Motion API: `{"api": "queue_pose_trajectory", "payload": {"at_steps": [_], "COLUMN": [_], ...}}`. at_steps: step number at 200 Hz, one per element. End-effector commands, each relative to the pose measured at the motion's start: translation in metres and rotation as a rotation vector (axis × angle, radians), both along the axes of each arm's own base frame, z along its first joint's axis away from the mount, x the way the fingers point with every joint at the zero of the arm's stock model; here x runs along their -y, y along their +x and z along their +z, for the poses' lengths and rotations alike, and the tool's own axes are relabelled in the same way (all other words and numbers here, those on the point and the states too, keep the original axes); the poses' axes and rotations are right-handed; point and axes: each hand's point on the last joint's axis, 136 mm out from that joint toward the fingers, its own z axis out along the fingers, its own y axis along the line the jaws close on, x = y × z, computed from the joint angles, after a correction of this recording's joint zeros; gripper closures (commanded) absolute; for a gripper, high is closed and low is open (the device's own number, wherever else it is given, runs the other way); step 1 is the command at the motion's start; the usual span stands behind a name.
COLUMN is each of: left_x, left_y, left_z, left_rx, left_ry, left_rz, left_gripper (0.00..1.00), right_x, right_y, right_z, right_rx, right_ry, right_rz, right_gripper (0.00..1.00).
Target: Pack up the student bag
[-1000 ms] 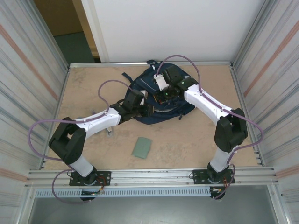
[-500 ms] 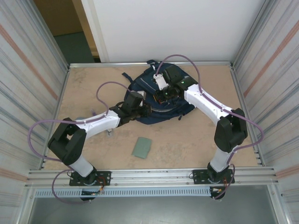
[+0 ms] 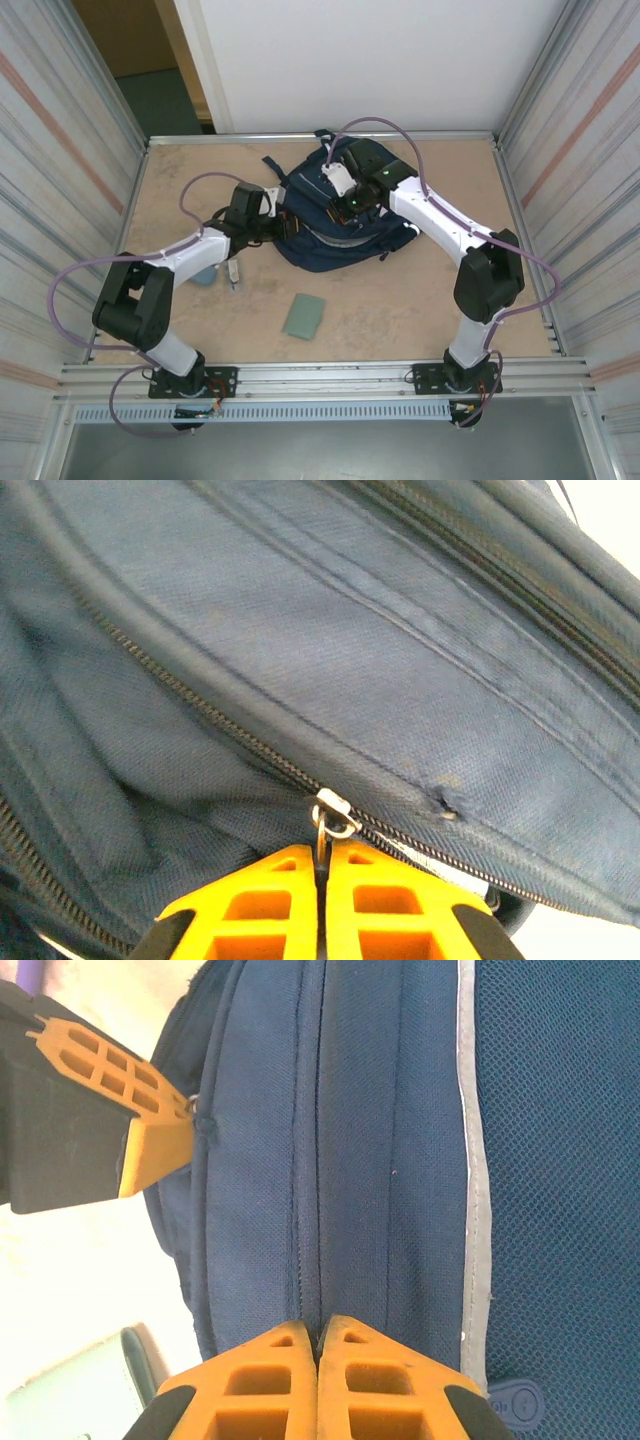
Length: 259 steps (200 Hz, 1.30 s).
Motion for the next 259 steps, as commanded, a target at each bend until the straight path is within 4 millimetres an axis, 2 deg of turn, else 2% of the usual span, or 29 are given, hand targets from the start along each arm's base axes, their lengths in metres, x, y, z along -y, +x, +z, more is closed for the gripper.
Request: {"api": "queue_pose_trajectory", "payload": {"at_steps": [1,47,70,94,108,120,131,153,170,188,211,223,235,259], "left_x": [0.012,0.001,-0.015,-0.014,-0.009,-0.004,-0.004,0.008,0.02,0.039,0.061,0.069,0.077,0.084], "left_y": [-0.009,-0.013,-0.006,-0.008,-0.013,-0.014,-0.013,-0.016,-0.027,-0.049,-0.07,-0.077,-0.081,-0.08], "left_z": [0.011,0.029,0.033,0.025,0.02,0.019,0.016,0.016,0.021,0.023,0.024,0.025,0.027,0.026], "left_rx": [0.139,0.394,0.443,0.47,0.491,0.576,0.65,0.709,0.734,0.751,0.715,0.69,0.679,0.643], "left_ry": [0.076,0.162,0.225,0.232,0.251,0.307,0.365,0.345,0.311,0.294,0.246,0.179,0.138,0.13], "left_rz": [-0.137,-0.184,-0.104,-0.128,-0.156,-0.178,-0.169,-0.232,-0.274,-0.351,-0.404,-0.414,-0.423,-0.421], "left_gripper": [1.0,1.0,1.0,1.0,1.0,1.0,1.0,1.0,1.0,1.0,1.0,1.0,1.0,1.0], "right_x": [0.0,0.005,0.012,0.028,0.036,0.04,0.039,0.04,0.045,0.048,0.039,0.035,0.035,0.036], "right_y": [0.001,0.002,-0.013,-0.018,-0.009,-0.007,-0.01,-0.013,-0.009,-0.004,0.001,0.003,-0.001,-0.018], "right_z": [0.019,0.02,0.009,0.003,0.011,0.018,0.02,0.021,0.015,-0.001,-0.018,-0.023,-0.027,-0.027], "right_rx": [0.049,0.074,0.119,0.245,0.267,0.29,0.335,0.414,0.444,0.437,0.461,0.493,0.493,0.473], "right_ry": [-0.009,-0.036,-0.113,-0.213,-0.184,-0.167,-0.159,-0.127,-0.145,-0.166,-0.027,0.016,0.035,0.028], "right_rz": [0.053,0.105,0.303,0.473,0.456,0.485,0.556,0.674,0.705,0.689,0.581,0.512,0.466,0.474], "right_gripper": [1.0,1.0,1.0,1.0,1.0,1.0,1.0,1.0,1.0,1.0,0.91,0.8,0.64,0.51]}}
